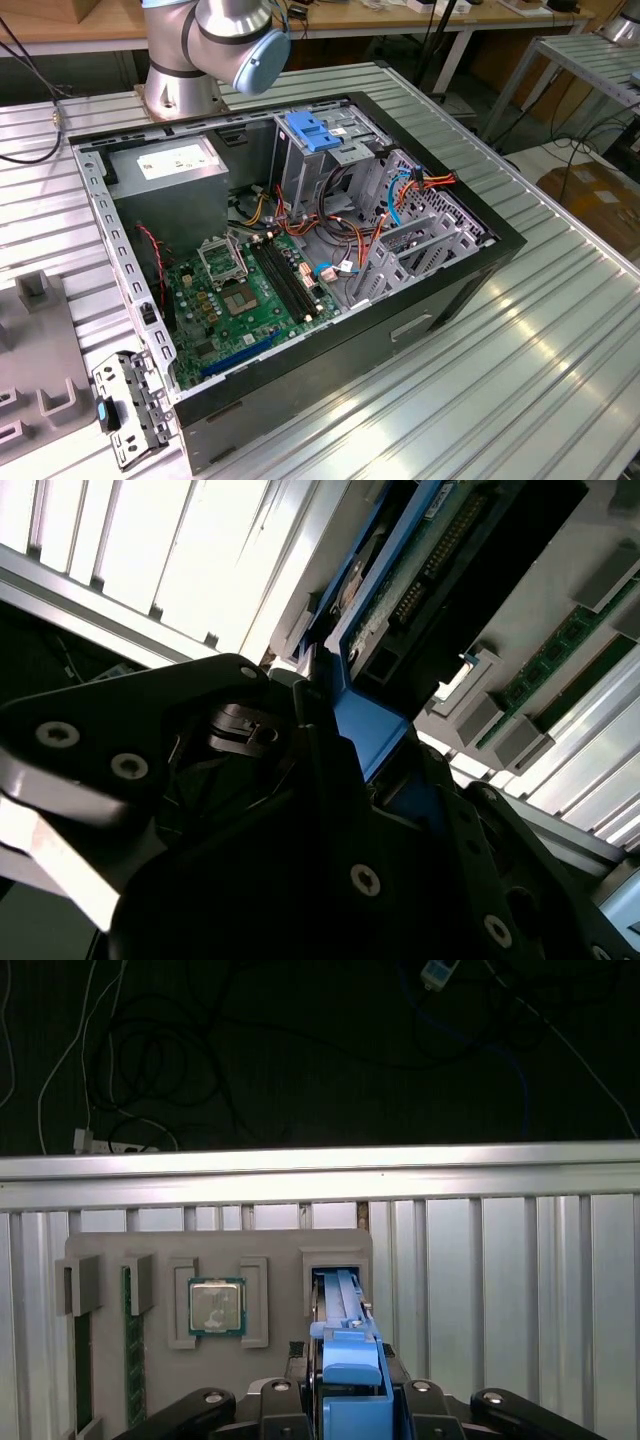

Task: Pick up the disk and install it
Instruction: 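Pick up the disk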

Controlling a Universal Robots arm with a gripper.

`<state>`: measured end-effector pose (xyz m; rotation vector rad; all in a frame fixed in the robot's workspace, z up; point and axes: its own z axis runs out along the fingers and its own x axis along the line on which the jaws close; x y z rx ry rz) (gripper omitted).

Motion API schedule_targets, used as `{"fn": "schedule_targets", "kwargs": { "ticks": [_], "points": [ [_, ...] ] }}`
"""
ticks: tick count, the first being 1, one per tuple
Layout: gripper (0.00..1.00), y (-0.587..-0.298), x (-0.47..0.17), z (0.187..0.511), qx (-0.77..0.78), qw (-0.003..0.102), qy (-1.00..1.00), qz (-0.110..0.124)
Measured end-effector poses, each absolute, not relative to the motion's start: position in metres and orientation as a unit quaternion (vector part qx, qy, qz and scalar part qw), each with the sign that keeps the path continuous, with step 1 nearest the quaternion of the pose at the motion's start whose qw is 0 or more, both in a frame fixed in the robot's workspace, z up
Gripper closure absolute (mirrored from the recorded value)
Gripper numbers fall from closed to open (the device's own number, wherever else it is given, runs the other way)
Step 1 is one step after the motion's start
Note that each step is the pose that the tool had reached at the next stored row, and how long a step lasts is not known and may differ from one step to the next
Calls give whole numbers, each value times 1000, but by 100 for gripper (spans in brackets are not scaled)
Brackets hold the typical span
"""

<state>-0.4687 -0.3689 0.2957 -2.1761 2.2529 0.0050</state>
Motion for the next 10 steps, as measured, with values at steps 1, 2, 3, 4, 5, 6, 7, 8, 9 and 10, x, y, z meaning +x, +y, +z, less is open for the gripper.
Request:
{"fn": "schedule_targets", "kwargs": {
  "ticks": [1, 2, 3, 4, 5, 6, 7, 8, 9, 10],
  "points": [
    [63, -369, -469, 296, -695, 5, 719, 2],
    [63, -369, -469, 296, -695, 5, 719, 2],
    [63, -369, -469, 296, -695, 5, 719, 2],
    [63, -369, -469, 296, -695, 5, 719, 2],
    [63, -369, -469, 296, -695, 5, 719, 2],
    [63, -369, -469, 296, -695, 5, 719, 2],
    [63, -369, -469, 296, -695, 5, 719, 2],
    [63, -369, -470, 296, -695, 5, 719, 2],
    [63, -369, -470, 296, -695, 5, 719, 2],
    [63, -369, -470, 296, -695, 5, 719, 2]
  ]
}}
